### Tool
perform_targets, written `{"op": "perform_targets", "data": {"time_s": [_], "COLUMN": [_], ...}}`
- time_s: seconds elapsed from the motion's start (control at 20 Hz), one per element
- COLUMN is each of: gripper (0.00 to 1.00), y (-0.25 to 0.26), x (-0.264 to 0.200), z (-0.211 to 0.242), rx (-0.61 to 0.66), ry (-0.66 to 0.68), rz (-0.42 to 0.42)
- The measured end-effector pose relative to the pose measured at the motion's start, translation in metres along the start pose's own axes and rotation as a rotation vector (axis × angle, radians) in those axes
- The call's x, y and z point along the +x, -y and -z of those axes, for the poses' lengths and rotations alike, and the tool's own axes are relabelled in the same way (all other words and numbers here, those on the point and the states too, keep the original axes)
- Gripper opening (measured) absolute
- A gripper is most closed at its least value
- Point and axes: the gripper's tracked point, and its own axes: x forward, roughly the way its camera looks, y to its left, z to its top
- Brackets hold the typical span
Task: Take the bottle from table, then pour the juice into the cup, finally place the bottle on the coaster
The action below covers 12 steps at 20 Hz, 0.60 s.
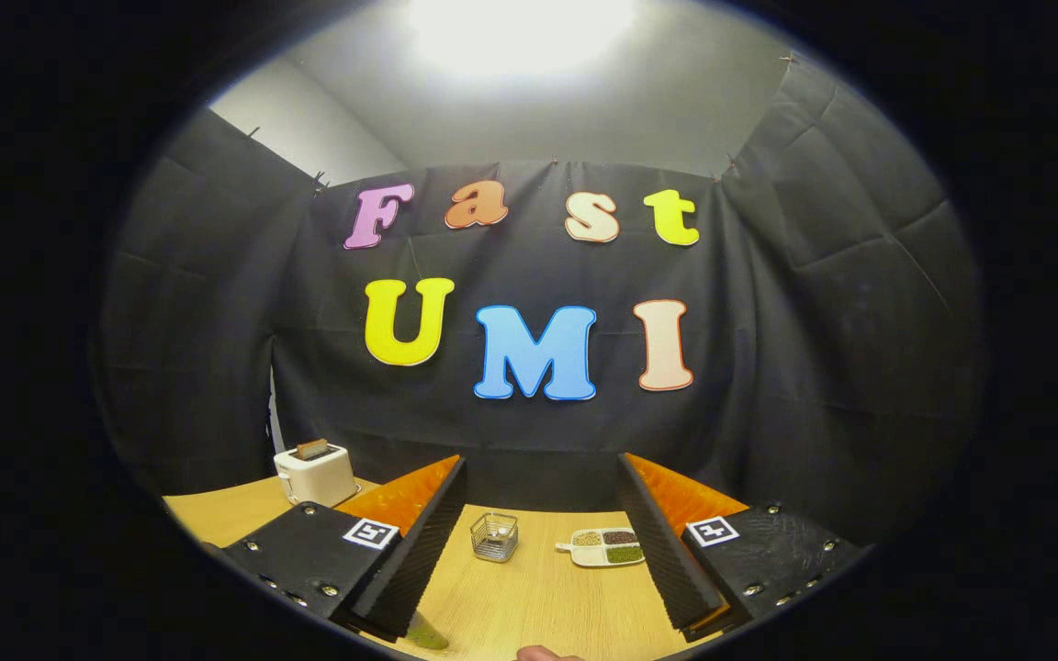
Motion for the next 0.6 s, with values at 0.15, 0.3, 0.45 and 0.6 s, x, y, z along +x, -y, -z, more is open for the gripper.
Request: {"op": "perform_targets", "data": {"time_s": [0.15,0.3,0.45,0.6], "gripper": [0.98,0.98,0.98,0.98], "y": [-0.001,-0.008,-0.015,-0.032], "x": [-0.001,-0.003,-0.004,-0.005], "z": [0.003,0.007,0.018,0.041], "rx": [0.002,0.005,0.02,0.008], "ry": [-0.003,0.004,0.015,0.023], "rz": [-0.003,-0.014,-0.024,-0.049]}}
